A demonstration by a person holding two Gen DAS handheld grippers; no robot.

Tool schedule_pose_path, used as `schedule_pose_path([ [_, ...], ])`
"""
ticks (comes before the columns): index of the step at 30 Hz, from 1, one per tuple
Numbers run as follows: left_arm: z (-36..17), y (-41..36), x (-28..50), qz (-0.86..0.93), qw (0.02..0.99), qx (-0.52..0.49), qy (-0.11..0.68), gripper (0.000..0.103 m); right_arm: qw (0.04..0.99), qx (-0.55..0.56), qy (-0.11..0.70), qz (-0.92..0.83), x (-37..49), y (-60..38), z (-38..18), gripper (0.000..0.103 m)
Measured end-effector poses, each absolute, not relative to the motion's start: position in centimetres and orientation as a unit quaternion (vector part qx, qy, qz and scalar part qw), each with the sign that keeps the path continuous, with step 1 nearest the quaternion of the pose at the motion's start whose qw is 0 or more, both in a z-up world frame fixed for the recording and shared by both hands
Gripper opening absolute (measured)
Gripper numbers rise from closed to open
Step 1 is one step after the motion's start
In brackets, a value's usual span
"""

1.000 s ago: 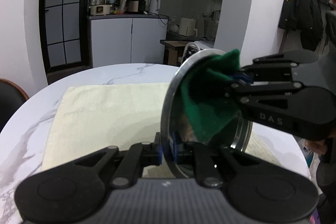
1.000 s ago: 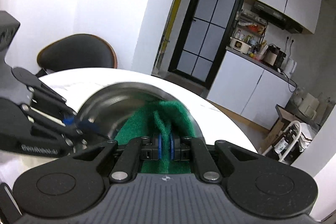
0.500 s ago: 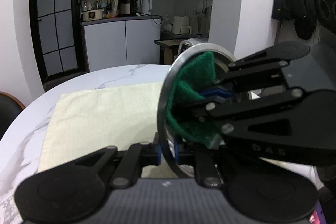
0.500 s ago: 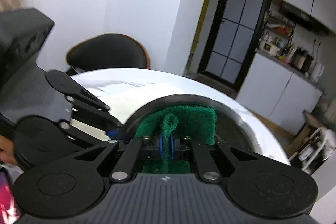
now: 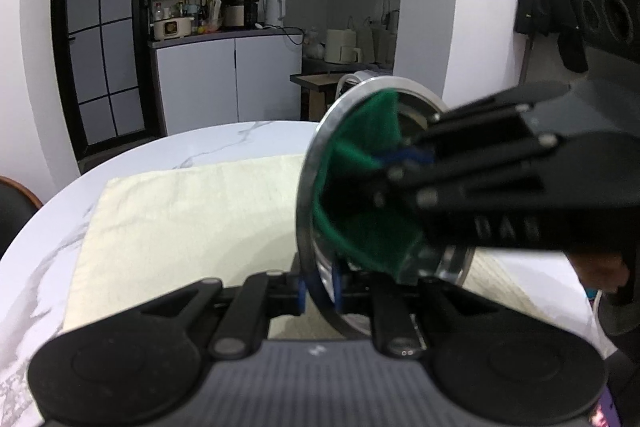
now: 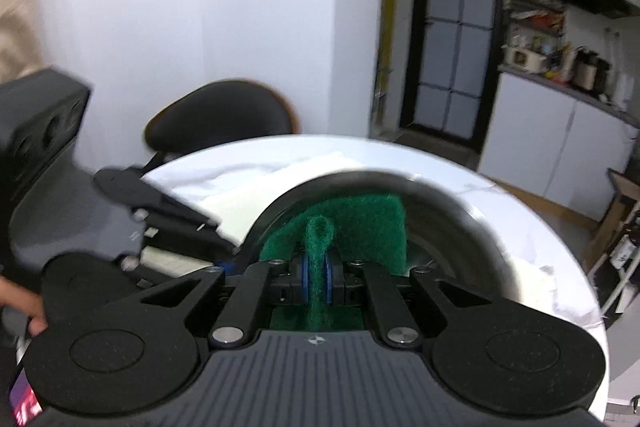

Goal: Clean bowl
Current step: 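Wipe the pad around the bowl rim with the right gripper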

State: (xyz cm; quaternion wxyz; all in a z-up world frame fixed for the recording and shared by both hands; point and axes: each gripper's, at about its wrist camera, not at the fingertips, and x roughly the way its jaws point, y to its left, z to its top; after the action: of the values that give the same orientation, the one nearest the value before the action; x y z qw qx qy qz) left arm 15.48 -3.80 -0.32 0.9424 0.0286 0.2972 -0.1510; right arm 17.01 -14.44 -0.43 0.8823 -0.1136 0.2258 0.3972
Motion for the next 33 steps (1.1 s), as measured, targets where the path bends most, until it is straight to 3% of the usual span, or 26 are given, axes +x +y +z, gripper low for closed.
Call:
schedule_pose_path([
  [9, -0.4, -3.3, 15.6, -0.149, 0.941, 0.022, 0.303, 0.014, 0.906, -0.158, 0.214, 0.329, 17.5, -15.5, -1.0, 0.009],
  [24, -0.4, -3.2, 15.1, -0.149, 0.941, 0.018, 0.303, 0.015, 0.858, -0.209, 0.293, 0.366, 17.9, -13.8, -3.9, 0.009],
  [33, -0.7, -2.9, 14.7, -0.156, 0.939, 0.013, 0.305, 0.014, 0.866, -0.213, 0.259, 0.372, 17.3, -11.9, -3.1, 0.009],
])
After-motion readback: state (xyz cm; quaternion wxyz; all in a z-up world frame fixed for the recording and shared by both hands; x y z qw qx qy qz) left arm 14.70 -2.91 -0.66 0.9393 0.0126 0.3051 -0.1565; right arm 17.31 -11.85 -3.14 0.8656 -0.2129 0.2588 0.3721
